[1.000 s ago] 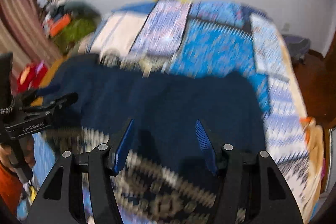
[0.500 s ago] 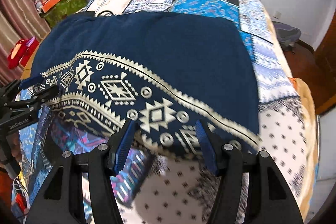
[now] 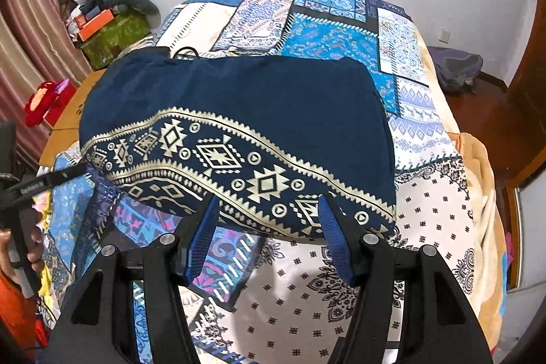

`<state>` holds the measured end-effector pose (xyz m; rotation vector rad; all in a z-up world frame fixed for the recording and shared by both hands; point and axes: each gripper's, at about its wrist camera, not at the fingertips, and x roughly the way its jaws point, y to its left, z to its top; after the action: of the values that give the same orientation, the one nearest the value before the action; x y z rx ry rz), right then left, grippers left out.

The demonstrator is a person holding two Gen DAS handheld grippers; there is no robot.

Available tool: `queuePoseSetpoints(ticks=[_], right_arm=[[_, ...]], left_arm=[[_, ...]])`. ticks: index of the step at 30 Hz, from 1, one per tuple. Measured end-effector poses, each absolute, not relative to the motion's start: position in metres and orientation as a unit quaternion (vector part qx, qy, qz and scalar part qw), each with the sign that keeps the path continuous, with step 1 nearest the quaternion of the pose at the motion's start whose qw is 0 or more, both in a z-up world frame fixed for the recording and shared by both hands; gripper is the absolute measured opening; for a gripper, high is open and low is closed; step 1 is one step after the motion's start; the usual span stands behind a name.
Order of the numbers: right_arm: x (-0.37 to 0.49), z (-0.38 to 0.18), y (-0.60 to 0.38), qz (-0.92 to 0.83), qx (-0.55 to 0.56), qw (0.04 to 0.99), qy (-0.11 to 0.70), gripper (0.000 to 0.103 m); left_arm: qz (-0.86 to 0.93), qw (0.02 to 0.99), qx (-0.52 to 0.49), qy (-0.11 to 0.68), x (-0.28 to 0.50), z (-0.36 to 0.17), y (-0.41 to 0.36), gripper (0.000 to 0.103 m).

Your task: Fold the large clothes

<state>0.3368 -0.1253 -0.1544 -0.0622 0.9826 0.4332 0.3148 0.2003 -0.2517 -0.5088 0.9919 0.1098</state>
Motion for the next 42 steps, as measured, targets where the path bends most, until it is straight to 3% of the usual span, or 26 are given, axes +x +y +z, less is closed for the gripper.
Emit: queuePoseSetpoints(ticks=[4,10,15,17,19,21,23,28,36,37,39,42], right_arm=[[0.341,-0.159,-0.120,0.211,-0.026,0.856,0.471,0.056],[0.343,-0.170,-0.113,0.216,-0.027,0.848,0.483,0.056],[0.348,-0.177,-0.110,0.215,-0.032,0.846,0.487,0.056],[0.349,-0.179,-0.109,0.215,-0.032,0.844,0.490,0.056],[0.350,-0.181,-0.108,0.214,-0.030,0.843,0.493,0.056],[0.350,-0.180,-0.107,0.215,-0.027,0.841,0.495,0.056],[0.348,-0.175,-0.106,0.217,-0.025,0.842,0.493,0.056],[0.348,-0.151,-0.101,0.222,-0.029,0.852,0.474,0.056],[0.358,-0.096,-0.063,0.262,-0.047,0.868,0.420,0.056],[0.359,-0.095,-0.054,0.271,-0.050,0.866,0.418,0.059],[0.362,-0.100,-0.038,0.286,-0.056,0.858,0.423,0.073],[0.363,-0.124,-0.005,0.325,-0.059,0.834,0.442,0.075]], left_arm=[[0.014,0.824,-0.312,0.472,0.324,-0.279,0.206,0.080],[-0.036,0.800,-0.435,0.412,0.346,-0.305,0.222,0.080],[-0.017,0.793,-0.480,0.376,0.357,-0.311,0.230,0.080],[-0.009,0.792,-0.491,0.362,0.355,-0.306,0.228,0.064],[-0.009,0.807,-0.481,0.342,0.350,-0.291,0.222,0.026],[0.013,0.837,-0.427,0.342,0.348,-0.267,0.206,0.009],[0.029,0.866,-0.365,0.341,0.346,-0.239,0.188,0.003],[0.011,0.911,-0.311,0.269,0.333,-0.155,0.163,0.003],[-0.008,0.941,-0.277,0.193,0.283,-0.081,0.157,0.002],[0.001,0.945,-0.269,0.187,0.275,-0.077,0.158,0.002],[0.018,0.949,-0.255,0.185,0.264,-0.075,0.163,0.002],[0.029,0.950,-0.240,0.197,0.269,-0.086,0.168,0.002]])
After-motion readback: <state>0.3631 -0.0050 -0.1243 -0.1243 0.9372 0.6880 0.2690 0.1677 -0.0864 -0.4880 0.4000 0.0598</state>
